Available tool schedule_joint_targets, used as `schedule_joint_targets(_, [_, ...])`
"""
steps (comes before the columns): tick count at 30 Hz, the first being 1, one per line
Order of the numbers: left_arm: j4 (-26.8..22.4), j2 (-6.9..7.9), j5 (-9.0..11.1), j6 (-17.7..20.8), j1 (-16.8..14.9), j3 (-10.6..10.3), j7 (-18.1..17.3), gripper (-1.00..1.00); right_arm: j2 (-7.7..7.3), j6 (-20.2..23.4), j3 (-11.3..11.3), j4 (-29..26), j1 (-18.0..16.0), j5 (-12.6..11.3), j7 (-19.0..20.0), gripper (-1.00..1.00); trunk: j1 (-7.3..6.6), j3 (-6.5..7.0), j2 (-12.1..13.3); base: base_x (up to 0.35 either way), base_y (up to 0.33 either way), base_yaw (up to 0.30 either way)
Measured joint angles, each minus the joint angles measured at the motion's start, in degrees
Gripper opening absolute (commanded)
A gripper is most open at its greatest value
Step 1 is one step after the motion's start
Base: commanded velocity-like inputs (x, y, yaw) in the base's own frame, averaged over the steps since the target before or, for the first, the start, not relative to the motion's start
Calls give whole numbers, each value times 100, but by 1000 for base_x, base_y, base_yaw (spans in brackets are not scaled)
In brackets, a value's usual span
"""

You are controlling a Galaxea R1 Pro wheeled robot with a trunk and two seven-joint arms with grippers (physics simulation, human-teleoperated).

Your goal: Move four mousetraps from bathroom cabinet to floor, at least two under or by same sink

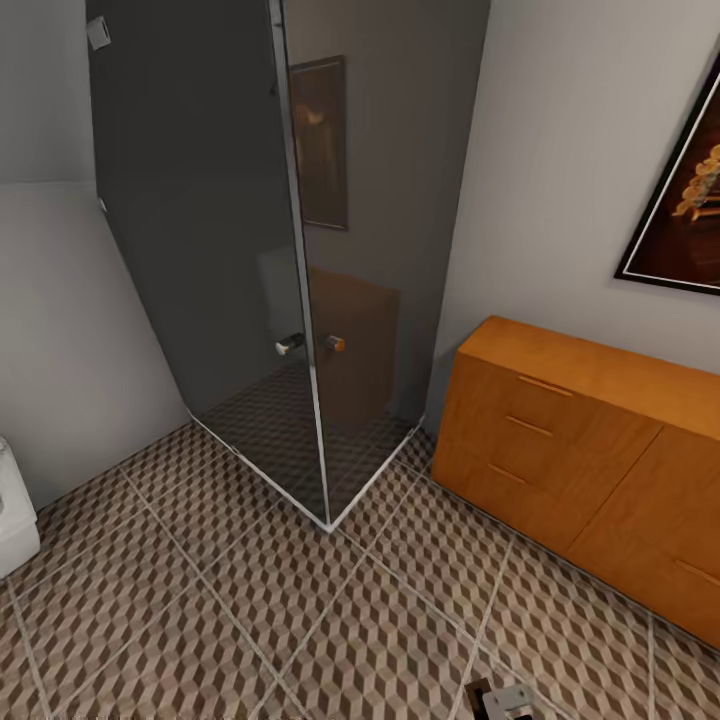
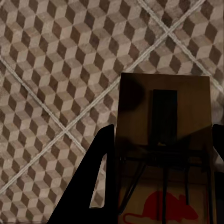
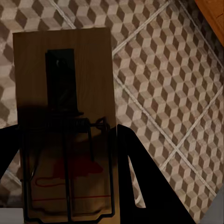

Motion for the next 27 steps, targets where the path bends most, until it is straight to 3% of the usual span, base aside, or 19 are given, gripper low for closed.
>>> schedule_joint_targets(27, [-2,-3,-2,0,-5,-1,0,-100,0,0,3,3,0,6,2,-100,0,-11,0,0,0,292])
